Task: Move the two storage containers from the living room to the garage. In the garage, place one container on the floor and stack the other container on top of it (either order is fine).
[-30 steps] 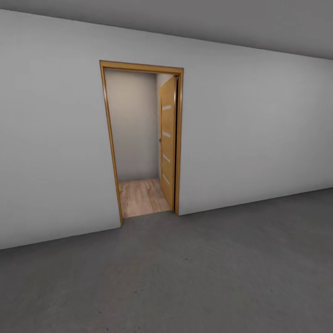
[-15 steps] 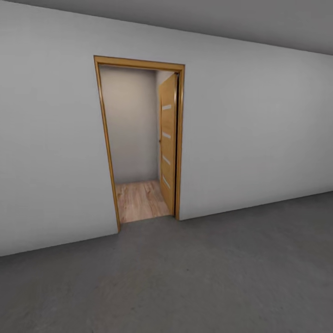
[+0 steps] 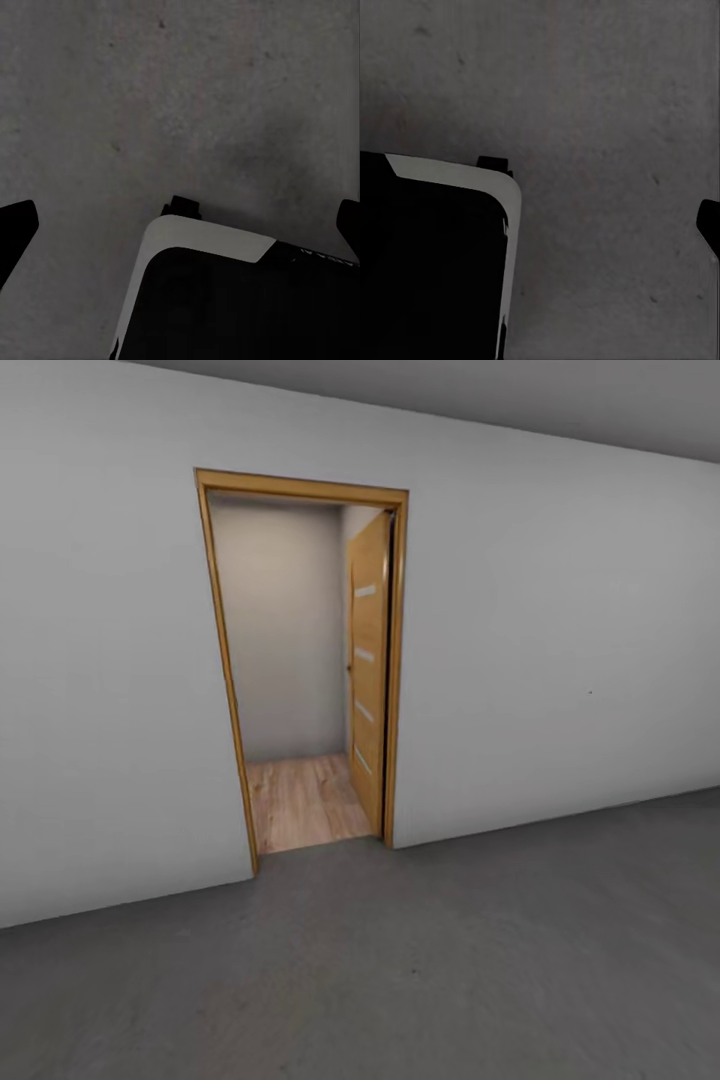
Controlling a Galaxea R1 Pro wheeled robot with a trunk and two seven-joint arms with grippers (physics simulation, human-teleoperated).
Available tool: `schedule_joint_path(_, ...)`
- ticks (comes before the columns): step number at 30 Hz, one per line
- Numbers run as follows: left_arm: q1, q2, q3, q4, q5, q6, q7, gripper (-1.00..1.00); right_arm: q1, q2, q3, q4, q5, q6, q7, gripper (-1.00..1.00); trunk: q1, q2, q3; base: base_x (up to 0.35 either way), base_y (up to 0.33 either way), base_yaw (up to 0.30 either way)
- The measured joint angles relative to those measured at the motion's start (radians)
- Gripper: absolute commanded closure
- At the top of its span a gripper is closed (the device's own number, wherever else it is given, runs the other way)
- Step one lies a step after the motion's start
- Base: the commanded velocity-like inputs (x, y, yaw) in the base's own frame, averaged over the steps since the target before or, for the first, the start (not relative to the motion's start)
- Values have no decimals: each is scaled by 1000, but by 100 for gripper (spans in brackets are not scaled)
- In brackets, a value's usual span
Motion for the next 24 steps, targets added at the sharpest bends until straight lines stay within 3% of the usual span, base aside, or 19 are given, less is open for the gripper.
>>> schedule_joint_path(15, 0, 0, 0, 0, 0, 0, 0, -100, 0, -2, -1, 0, -4, -2, 0, -100, 0, 0, 0, 322, 0, 257)
schedule_joint_path(24, 0, -1, -1, 0, -1, 0, 0, -100, 0, -3, 0, -1, 2, -1, 0, -100, 0, 0, 0, 322, 0, 54)
